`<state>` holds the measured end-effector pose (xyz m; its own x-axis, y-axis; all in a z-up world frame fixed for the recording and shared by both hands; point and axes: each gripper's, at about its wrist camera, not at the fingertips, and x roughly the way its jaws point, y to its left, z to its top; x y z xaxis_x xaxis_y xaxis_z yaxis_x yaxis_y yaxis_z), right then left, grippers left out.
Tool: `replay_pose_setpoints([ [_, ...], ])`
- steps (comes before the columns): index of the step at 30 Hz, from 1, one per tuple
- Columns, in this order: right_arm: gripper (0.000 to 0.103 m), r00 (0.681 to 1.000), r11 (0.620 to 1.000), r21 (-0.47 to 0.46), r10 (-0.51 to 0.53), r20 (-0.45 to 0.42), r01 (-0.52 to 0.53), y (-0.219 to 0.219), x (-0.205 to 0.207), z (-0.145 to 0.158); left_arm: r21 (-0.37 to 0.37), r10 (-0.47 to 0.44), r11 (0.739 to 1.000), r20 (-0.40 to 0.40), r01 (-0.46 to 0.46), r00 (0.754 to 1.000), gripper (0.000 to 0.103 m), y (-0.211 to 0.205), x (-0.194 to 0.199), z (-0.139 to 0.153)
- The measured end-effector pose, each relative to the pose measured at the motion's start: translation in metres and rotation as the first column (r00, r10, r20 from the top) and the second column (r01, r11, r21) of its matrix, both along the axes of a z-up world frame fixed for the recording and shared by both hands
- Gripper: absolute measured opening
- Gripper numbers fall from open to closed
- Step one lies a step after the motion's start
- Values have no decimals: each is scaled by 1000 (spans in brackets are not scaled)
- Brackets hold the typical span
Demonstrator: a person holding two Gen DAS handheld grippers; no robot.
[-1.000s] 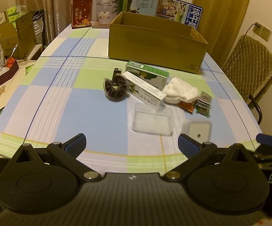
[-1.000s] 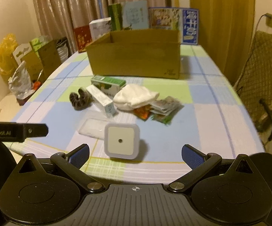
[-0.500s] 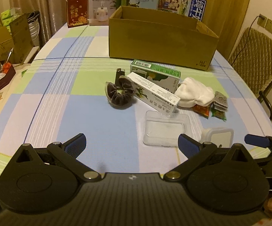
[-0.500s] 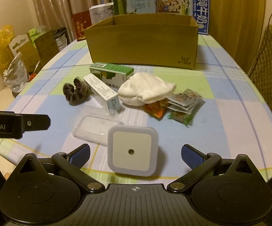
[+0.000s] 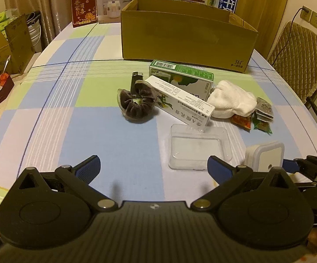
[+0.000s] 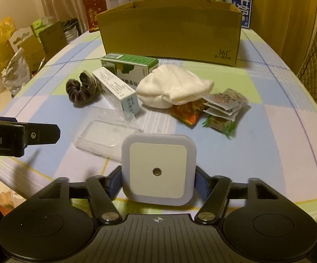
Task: Organize objects
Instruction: 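Close the right gripper on the white square night light, then grasp the clear plastic box with the left gripper while the right holds the night light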
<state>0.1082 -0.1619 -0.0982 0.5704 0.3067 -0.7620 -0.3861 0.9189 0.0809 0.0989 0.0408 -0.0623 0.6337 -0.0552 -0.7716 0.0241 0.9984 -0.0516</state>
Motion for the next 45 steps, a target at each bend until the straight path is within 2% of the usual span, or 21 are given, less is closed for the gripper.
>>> replay_pose_setpoints([
  [2,63,1000,1000,5,-7,5,7,-3,0,1,1,-10,1000,0,10,1000,102,-3,1,-1],
  [7,63,993,994,0,-106,62,106,-27,8,10,8,-46,999,-2,46,999,102,-15,8,-7],
  [13,63,980,982,1,-187,63,187,-48,16,9,-25,-82,996,-9,82,997,102,-31,23,-19],
  [25,63,981,983,1,-185,52,185,-51,19,4,-3,-118,993,6,118,993,102,-53,41,-38],
  [37,63,983,984,3,-180,44,180,-50,22,2,23,-126,992,25,125,992,90,-57,45,-46],
  [39,63,983,984,2,-180,42,180,-50,22,2,29,-129,991,26,129,991,84,-58,45,-47],
  [45,63,984,985,8,-173,40,173,-50,22,2,34,-123,992,27,122,992,82,-57,44,-47],
])
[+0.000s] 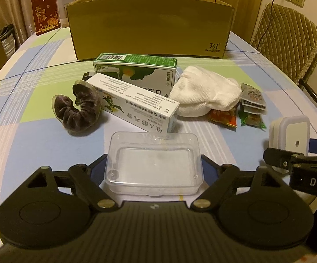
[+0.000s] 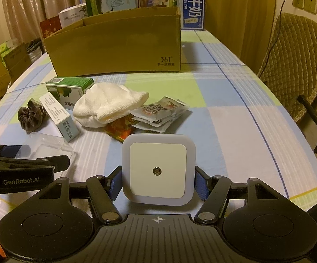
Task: Organize objects
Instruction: 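Grasp the clear plastic box with the left gripper while the right holds the night light, then carry both items into the cardboard box and open both grippers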
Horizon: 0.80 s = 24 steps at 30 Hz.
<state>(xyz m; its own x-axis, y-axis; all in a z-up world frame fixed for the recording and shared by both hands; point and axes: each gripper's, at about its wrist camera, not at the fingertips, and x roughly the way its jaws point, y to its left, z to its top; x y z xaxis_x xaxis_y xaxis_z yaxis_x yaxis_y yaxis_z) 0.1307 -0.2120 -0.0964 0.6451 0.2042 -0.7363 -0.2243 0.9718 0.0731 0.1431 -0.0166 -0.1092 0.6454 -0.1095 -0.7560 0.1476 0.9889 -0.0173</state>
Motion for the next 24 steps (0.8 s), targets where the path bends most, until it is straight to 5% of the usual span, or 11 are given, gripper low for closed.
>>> replay_pose_setpoints([
  [15,63,996,999,26,26,88,-29,5,-1,34,15,-4,1000,82,3,997,82,8,-3,47],
  [24,63,981,996,54,66,183,-77,11,39,76,20,-7,1000,172,4,985,82,15,32,99],
])
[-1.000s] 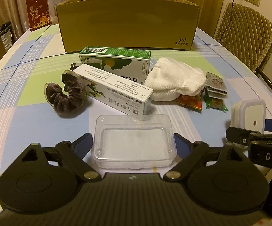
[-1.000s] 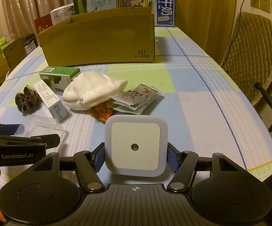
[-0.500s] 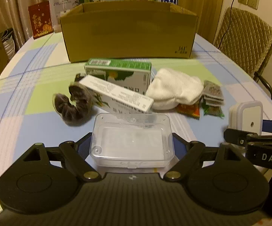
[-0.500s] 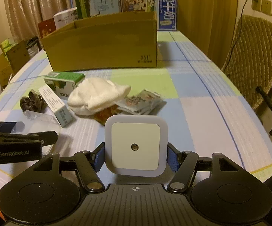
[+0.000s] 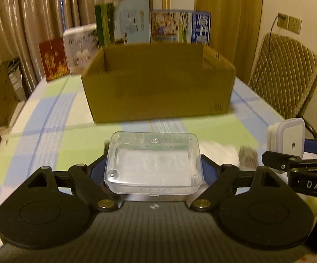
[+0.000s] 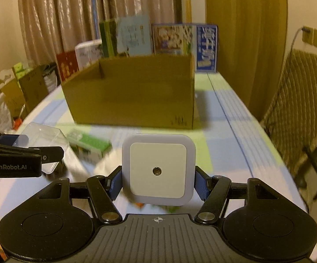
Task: Organize objects
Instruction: 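Carry both items into the cardboard box and open both grippers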
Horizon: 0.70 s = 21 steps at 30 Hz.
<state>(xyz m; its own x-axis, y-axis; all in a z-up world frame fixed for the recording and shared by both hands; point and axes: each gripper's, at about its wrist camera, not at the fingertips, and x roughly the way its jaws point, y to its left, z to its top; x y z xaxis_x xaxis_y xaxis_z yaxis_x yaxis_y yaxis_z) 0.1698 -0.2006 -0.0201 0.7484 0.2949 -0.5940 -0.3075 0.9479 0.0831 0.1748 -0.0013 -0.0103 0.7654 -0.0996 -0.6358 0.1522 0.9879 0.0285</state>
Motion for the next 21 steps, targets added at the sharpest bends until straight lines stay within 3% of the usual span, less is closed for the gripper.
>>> replay_pose_setpoints([
  [12,63,991,996,88,-24,135,12,21,104,54,-16,32,999,140,-30,990,82,15,100,52],
  [16,63,988,995,94,-36,148,22,30,148,57,-39,38,999,148,-32,988,82,17,140,51],
  [21,63,993,993,110,-51,102,40,35,197,41,-72,61,996,124,-52,990,82,21,181,41],
])
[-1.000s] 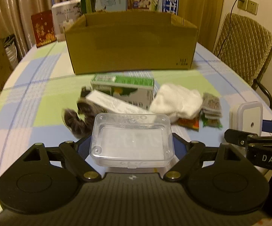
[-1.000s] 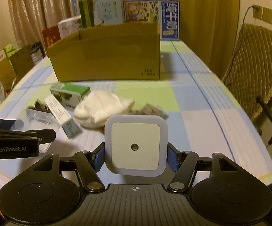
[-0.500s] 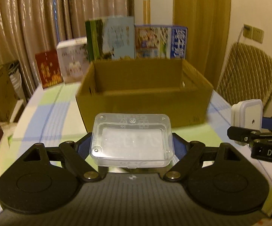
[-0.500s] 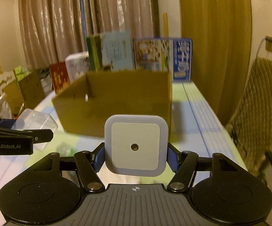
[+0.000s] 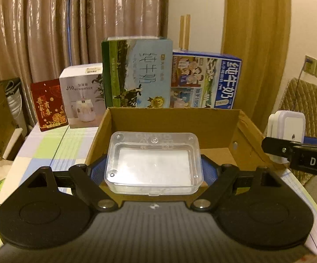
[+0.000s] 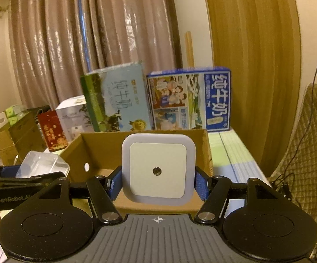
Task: Organize objects
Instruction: 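Carry both items into the cardboard box and open both grippers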
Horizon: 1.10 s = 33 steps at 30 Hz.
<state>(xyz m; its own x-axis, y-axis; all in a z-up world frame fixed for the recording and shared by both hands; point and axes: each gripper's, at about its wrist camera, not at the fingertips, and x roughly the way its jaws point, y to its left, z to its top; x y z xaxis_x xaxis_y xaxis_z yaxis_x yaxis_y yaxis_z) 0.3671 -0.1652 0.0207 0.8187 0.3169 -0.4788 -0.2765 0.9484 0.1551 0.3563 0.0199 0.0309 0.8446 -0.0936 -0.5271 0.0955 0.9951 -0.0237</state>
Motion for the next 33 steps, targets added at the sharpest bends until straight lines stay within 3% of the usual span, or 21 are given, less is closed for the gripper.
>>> replay_pose_setpoints([
  [7,63,996,1000,15,-2,-91,4,1,40,-26,1,-3,1000,-32,3,999,82,2,34,-20],
  [12,63,995,999,32,-9,-104,12,0,52,-36,-10,-17,1000,-28,17,999,83,-1,50,-29],
  [14,67,996,998,65,10,-91,-4,-2,56,-38,-44,-15,999,-17,14,1000,89,1,56,-33],
  [15,84,996,997,75,5,-86,2,-4,56,-39,-51,-8,999,-18,7,1000,92,2,59,-33],
  [16,91,997,996,90,-8,-76,15,-6,56,-38,-49,-2,999,-20,1,1000,92,2,60,-34],
  [33,92,995,994,96,-61,81,53,-31,11,-2,-4,12,1000,-5,-12,1000,92,10,29,-11],
])
